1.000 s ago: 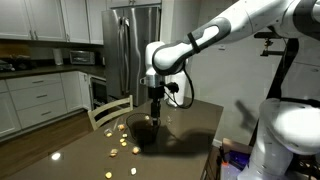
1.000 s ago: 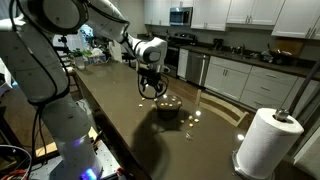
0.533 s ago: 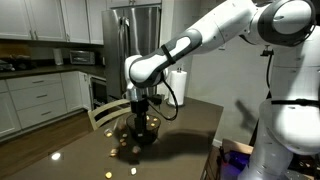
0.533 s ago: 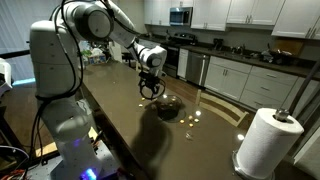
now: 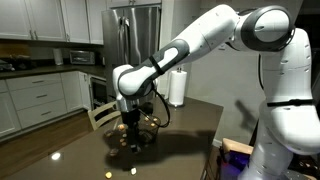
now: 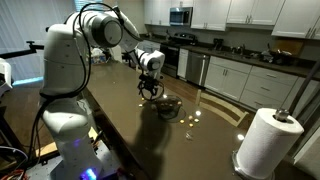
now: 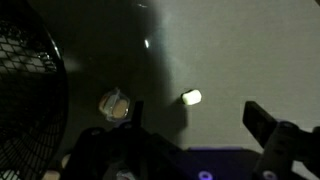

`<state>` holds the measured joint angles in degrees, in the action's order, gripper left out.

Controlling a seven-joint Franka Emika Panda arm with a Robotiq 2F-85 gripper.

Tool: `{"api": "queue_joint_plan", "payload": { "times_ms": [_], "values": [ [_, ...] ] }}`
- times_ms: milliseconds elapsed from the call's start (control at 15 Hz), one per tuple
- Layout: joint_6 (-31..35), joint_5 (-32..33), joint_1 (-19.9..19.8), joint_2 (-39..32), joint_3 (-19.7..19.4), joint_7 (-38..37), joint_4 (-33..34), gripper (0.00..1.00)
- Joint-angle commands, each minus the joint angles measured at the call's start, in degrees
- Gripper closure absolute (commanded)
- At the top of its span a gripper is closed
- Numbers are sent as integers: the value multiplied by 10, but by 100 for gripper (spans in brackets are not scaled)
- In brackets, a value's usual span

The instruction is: Get a sweet from the table and put it in the black basket

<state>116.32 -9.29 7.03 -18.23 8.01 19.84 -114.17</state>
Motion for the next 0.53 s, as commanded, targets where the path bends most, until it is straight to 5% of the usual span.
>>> {"api": "queue_joint_plan", "payload": {
  "times_ms": [0, 267, 467],
  "values": [
    [48, 53, 10, 2, 4, -24, -17, 0],
    [111, 133, 24, 15, -1, -60, -57, 0],
    [96, 119, 15, -2, 8, -47, -39, 0]
  ]
}}
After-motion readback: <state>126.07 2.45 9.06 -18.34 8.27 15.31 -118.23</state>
